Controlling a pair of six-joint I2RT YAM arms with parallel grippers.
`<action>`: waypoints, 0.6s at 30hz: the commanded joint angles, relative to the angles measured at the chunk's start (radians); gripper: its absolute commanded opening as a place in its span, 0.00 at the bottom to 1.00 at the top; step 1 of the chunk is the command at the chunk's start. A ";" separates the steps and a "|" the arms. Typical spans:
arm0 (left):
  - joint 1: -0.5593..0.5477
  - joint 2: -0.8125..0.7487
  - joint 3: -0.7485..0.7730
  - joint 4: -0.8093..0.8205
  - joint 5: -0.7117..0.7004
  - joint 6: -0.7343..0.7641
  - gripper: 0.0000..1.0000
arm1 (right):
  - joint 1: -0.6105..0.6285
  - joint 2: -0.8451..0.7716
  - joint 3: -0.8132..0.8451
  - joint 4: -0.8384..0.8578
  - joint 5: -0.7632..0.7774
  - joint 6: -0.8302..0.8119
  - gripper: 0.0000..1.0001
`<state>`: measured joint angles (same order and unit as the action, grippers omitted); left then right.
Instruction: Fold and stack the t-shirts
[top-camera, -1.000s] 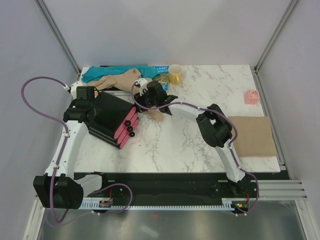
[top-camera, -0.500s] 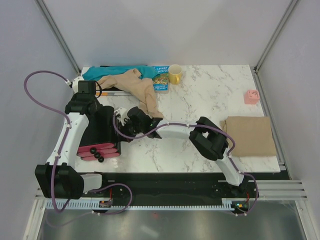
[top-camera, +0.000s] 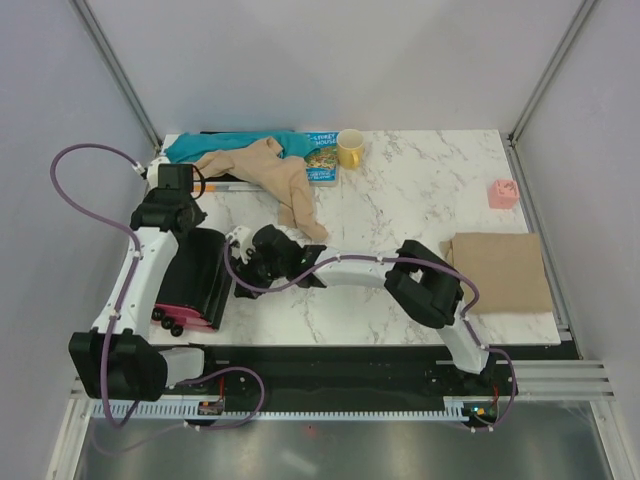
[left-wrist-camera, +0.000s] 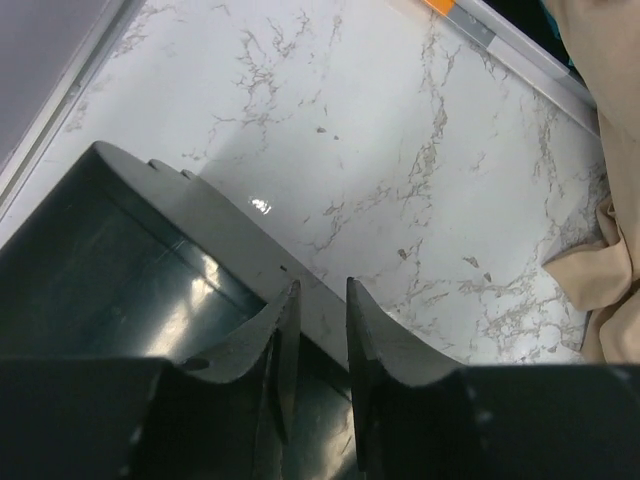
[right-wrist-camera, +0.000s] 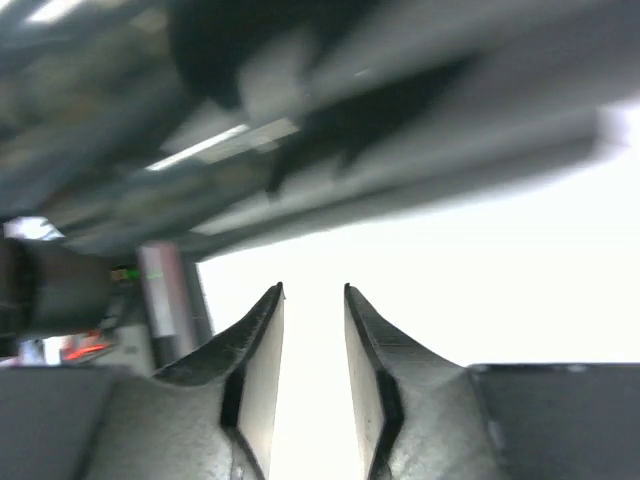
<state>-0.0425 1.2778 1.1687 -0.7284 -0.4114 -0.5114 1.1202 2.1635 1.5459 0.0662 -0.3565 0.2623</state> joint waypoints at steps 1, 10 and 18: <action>0.003 -0.100 -0.018 -0.094 -0.070 0.030 0.33 | -0.088 -0.123 -0.038 0.006 0.063 -0.032 0.40; 0.003 -0.198 0.008 -0.144 -0.055 0.031 0.10 | -0.123 -0.074 0.020 0.009 -0.004 0.005 0.31; 0.003 -0.267 -0.095 -0.186 -0.021 0.010 0.02 | -0.076 -0.004 0.059 0.041 -0.056 0.051 0.30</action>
<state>-0.0414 1.0504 1.1244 -0.8814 -0.4385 -0.4965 1.0157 2.1101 1.5505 0.0681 -0.3702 0.2874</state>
